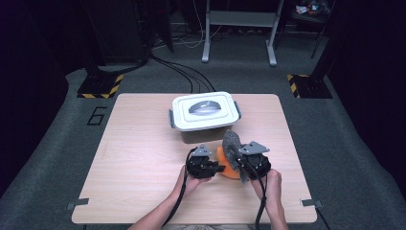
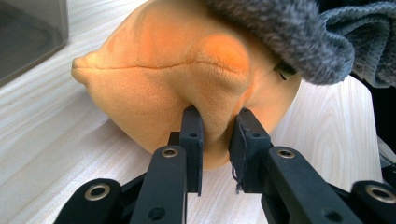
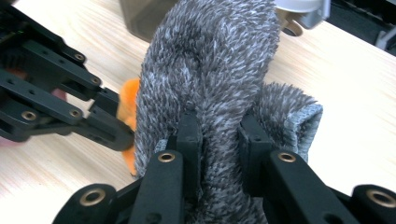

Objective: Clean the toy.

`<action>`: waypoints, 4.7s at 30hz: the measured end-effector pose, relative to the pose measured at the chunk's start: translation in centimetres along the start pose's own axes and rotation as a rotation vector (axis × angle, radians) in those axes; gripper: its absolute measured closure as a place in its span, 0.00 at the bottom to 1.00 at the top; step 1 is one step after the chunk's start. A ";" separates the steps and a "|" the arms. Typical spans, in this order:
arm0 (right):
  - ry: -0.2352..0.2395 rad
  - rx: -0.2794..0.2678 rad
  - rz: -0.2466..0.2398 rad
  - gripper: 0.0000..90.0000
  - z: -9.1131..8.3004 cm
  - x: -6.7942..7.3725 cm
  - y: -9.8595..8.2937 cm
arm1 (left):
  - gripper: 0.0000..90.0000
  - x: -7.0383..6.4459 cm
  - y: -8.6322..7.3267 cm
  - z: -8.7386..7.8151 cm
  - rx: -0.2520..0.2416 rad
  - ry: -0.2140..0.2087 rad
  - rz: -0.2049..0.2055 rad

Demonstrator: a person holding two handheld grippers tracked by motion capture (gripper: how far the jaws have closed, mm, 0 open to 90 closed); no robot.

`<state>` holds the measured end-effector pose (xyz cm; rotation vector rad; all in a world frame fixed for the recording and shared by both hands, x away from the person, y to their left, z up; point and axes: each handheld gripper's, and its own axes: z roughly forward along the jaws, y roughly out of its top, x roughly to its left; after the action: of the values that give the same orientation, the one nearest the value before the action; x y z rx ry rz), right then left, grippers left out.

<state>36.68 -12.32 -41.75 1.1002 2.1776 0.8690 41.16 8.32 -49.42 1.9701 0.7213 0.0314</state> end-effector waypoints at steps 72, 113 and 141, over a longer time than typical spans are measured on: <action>0.000 0.025 0.124 0.82 -0.2 -3.4 -2.1 | 0.61 0.0 0.0 -0.2 -0.017 0.023 0.077; 0.019 -0.089 0.078 0.82 -3.7 -2.5 -0.1 | 0.86 -1.5 0.9 0.0 -0.024 0.045 0.074; -0.040 -0.016 0.056 0.82 -0.3 -1.8 -1.0 | 0.86 -1.2 0.2 0.4 -0.005 0.107 0.071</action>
<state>36.94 -14.39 -41.98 1.1653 2.1130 0.8804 40.39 7.35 -49.06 2.0008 0.7191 0.1821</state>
